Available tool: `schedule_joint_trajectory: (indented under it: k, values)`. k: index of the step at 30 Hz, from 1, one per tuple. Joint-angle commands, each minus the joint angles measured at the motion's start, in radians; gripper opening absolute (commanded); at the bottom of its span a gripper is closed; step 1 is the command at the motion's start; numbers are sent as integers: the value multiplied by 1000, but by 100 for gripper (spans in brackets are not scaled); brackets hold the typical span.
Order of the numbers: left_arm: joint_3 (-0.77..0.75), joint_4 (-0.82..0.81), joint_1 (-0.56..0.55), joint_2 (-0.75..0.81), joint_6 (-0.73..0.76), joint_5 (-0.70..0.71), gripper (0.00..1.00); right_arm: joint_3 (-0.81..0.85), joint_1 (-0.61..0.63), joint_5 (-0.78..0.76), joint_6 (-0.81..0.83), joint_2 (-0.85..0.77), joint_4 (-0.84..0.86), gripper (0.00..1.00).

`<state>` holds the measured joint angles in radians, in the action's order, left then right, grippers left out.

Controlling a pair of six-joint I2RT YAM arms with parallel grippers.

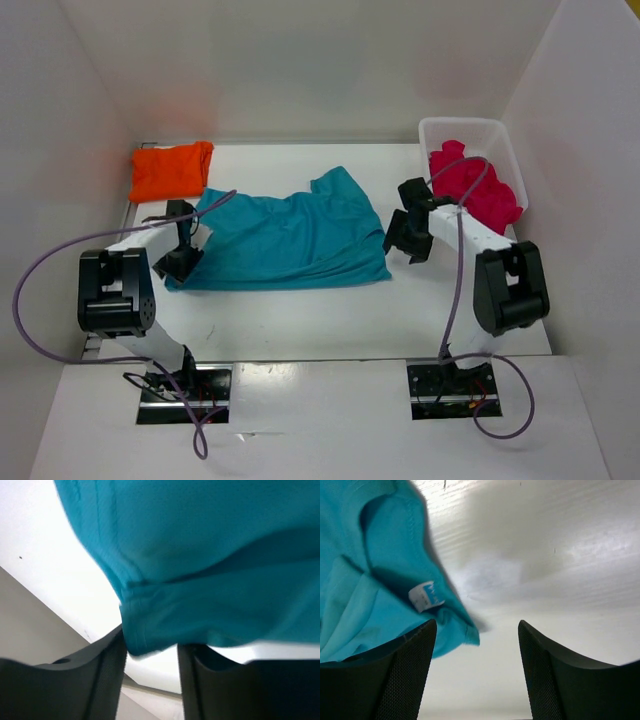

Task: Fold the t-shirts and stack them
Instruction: Fold the flattened tshirt in 1/3 of the way

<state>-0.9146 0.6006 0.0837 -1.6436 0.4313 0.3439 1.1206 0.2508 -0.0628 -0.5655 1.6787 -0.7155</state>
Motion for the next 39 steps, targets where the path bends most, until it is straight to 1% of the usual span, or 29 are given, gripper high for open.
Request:
schedule_joint_trajectory:
  k: [1, 2, 4, 6, 7, 8, 10, 12, 15, 17, 19, 20, 21, 22, 23, 24, 25, 28, 29, 31, 32, 33, 35, 37, 39]
  values:
    - [-82, 105, 14, 80, -23, -91, 53, -45, 1, 38, -69, -201, 19, 72]
    - [-92, 119, 14, 91, -23, -91, 57, -95, 1, 88, -86, -226, 30, 72]
    - [-110, 139, 14, 103, -23, -100, 61, -174, 1, 144, -132, -252, 60, 72]
    - [-110, 148, 24, 103, -23, -89, 65, -221, 1, 144, -155, -263, 82, 71]
    - [-110, 148, 24, 103, -23, -89, 65, -254, 1, 144, -168, -263, 100, 69]
    - [-122, 148, 33, 103, -23, -89, 65, -265, 1, 156, -168, -263, 109, 69]
    - [-147, 148, 33, 113, -23, -89, 68, -275, 1, 169, -178, -263, 143, 68]
    - [-159, 134, 33, 113, -23, -98, 69, -285, 1, 204, -178, -223, 171, 68]
    - [-159, 88, 33, 73, -3, -108, 72, -285, 1, 215, -178, -162, 218, 67]
    - [-150, 67, 33, 39, -3, -108, 72, -285, 1, 215, -178, -139, 237, 67]
    - [-150, 54, 33, 39, -14, -130, 74, -285, 1, 215, -178, -125, 251, 60]
    - [-162, 54, 33, 39, -14, -147, 74, -285, 1, 215, -178, -125, 251, 53]
    - [-174, 54, 33, 39, -14, -169, 75, -285, 1, 204, -178, -125, 251, 36]
    - [-175, 65, 33, 48, -14, -219, 75, -285, 1, 192, -178, -125, 251, 28]
    - [-184, 79, 33, 59, 0, -241, 75, -285, 1, 192, -178, -125, 251, 19]
    - [-184, 79, 33, 59, 9, -250, 75, -295, 1, 182, -178, -125, 251, 5]
    - [-184, 79, 33, 59, 18, -250, 75, -309, 1, 182, -189, -125, 242, 0]
    - [-149, 59, 33, -4, 52, -204, 75, -330, -8, 159, -198, -166, 208, 0]
    - [-148, 50, 33, -19, 64, -178, 66, -343, -8, 146, -198, -178, 188, 0]
    - [-148, 50, 42, -63, 64, -169, 50, -357, -8, 136, -224, -220, 168, 0]
    - [-173, 41, 42, -74, 52, -169, 39, -370, -8, 136, -252, -234, 168, 0]
    - [-185, 41, 42, -87, 52, -169, 18, -381, -8, 136, -269, -261, 157, 0]
    - [-216, 41, 42, -87, 40, -169, 7, -424, -8, 149, -309, -289, 157, 0]
    - [-231, 41, 42, -87, 29, -169, 0, -453, -8, 158, -320, -321, 148, 0]
    - [-243, 41, 53, -72, 20, -169, 0, -464, 2, 149, -347, -332, 136, 0]
